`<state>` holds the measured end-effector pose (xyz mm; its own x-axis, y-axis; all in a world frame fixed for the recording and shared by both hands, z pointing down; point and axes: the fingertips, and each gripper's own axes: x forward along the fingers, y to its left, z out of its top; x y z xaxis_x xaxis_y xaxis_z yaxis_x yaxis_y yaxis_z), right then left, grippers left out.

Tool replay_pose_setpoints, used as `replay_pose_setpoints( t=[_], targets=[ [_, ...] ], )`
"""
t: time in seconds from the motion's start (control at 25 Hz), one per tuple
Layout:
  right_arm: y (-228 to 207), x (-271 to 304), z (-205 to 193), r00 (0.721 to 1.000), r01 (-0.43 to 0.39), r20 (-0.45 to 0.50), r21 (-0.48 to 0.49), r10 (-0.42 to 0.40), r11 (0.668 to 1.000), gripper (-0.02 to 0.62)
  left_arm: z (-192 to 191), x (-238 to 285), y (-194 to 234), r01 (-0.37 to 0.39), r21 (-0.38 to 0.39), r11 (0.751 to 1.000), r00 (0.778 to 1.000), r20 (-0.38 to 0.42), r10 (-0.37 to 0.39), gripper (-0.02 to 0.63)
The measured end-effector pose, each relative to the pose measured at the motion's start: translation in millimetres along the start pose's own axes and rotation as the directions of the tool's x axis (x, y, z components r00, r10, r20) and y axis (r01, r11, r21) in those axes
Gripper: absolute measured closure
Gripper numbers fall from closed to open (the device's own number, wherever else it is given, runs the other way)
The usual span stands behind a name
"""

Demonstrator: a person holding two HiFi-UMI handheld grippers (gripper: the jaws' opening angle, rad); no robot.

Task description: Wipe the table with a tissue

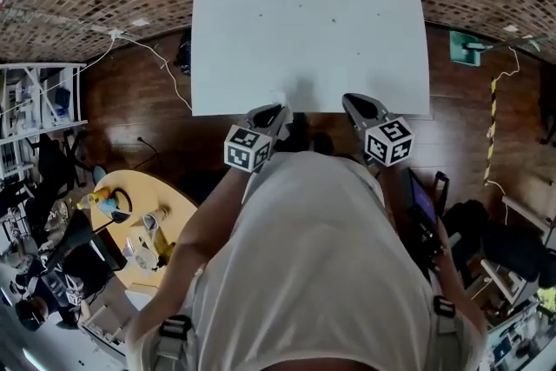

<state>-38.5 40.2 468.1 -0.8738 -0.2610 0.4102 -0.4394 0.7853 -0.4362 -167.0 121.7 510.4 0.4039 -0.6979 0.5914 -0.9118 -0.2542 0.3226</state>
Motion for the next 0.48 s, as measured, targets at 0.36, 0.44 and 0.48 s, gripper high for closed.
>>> replay_pose_setpoints(
  t=[0.36,0.44,0.48],
  targets=[
    [-2.6,15.0,44.7,0.986,0.16,0.047,-0.059,-0.158,0.985,0.588,38.9,34.9,9.5,0.238,0.079,0.968,0.971,-0.054,-0.234,0.583],
    [-5.8,13.1,48.6,0.98,0.193,0.054,-0.072,-0.189,0.979,0.588,44.7,43.2,12.3,0.264,0.094,0.96,0.964,-0.064,-0.259,0.584],
    [-9.5,10.7,48.9,0.976,0.212,0.057,-0.071,-0.208,0.975,0.588,47.9,47.3,13.0,0.277,0.102,0.955,0.96,-0.068,-0.271,0.584]
  ],
)
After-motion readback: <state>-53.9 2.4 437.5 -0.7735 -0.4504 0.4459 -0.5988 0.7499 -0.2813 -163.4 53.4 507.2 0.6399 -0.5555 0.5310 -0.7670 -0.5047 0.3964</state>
